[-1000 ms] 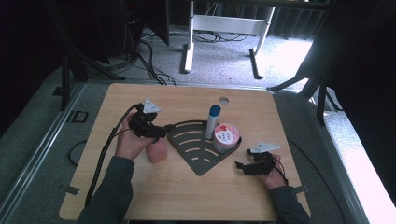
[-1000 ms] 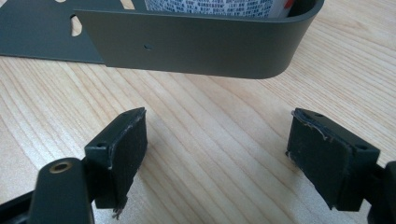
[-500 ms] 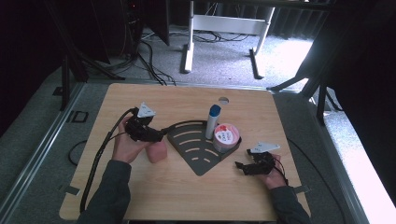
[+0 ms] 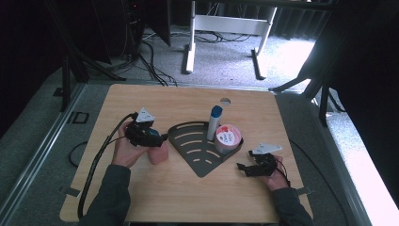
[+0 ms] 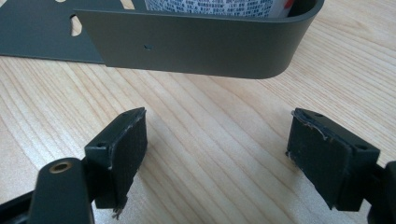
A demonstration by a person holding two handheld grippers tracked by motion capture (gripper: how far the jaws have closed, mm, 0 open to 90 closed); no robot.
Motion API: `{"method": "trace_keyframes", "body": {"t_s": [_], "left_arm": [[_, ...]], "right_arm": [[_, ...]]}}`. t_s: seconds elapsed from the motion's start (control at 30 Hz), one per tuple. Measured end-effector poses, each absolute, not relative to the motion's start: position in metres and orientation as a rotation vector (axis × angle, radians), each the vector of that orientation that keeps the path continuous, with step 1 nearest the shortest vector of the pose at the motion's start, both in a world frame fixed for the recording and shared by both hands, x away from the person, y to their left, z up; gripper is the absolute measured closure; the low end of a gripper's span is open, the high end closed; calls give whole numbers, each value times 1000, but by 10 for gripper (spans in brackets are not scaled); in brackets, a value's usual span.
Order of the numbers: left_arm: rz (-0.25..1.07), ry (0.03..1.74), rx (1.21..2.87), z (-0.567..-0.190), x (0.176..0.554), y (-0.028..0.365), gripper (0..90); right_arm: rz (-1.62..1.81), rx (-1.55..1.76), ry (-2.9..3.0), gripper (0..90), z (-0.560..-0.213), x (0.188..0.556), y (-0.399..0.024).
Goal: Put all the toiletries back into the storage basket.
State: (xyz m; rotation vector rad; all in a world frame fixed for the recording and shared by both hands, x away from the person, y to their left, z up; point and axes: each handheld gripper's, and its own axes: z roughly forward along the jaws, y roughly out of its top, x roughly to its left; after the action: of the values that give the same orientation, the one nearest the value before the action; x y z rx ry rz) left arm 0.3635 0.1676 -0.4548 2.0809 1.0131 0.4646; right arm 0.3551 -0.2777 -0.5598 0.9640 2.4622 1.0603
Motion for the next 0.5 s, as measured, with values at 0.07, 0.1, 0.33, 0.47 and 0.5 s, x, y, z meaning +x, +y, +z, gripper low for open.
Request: {"method": "trace_keyframes", "body": {"t_s": [0.07,0.1,0.33,0.47,0.5], "left_arm": [[464,1014,2083,-456,364,168,187],[455,1016,2082,-459,363,168,187],[432,1019,2088,-465,362,168,198],[433,1016,2083,-466,360,169,212],[434,1015,2080,-467,359,169,220]], "right_arm": [[1060,968,2463,197,-560,355,-278],[1060,968,2463,197,-560,355,-278],[1060,970,2464,197,-560,355,-278],[1059,969,2464,197,-560,355,-278],[1059,968,2464,197,-560,355,-278]]}}
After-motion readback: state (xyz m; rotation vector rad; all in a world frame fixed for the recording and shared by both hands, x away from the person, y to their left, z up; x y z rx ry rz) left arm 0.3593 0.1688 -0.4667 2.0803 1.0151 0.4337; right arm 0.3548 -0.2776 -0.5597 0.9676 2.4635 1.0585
